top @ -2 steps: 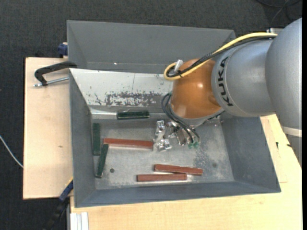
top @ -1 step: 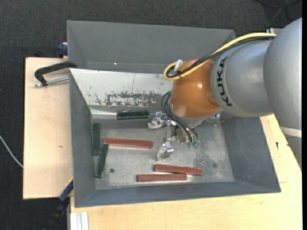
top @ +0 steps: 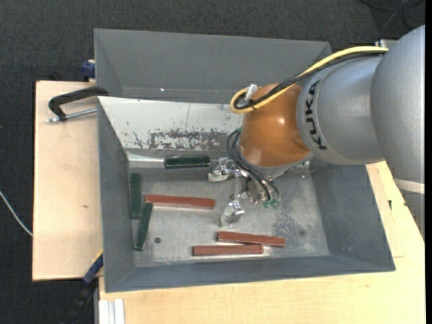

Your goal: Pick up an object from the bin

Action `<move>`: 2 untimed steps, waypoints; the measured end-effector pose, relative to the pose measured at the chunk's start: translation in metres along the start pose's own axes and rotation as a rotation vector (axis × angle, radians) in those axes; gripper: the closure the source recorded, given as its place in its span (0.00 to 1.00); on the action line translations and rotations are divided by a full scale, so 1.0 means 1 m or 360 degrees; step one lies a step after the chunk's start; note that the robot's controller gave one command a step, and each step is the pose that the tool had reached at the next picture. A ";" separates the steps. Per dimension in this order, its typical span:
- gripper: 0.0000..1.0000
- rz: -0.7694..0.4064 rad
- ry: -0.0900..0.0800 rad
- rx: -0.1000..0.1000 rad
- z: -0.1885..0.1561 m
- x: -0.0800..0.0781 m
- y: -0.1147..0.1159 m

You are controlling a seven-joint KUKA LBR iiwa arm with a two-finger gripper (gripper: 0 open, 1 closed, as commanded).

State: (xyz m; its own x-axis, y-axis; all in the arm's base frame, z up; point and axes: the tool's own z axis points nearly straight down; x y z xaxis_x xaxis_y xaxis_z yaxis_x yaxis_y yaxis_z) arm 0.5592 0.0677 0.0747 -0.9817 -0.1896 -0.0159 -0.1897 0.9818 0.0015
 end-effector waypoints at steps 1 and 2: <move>1.00 -0.0269 0.0024 0.0003 -0.002 -0.039 0.071; 1.00 -0.0268 0.0023 0.0003 -0.002 -0.039 0.071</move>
Offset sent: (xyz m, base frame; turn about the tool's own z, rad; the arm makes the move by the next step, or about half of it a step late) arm 0.0000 0.0000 0.0000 0.0000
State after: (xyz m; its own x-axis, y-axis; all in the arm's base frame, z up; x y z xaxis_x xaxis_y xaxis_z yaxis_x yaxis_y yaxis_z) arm 0.5842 0.1445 0.0777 -0.9361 -0.3517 -0.0012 -0.3517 0.9361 -0.0017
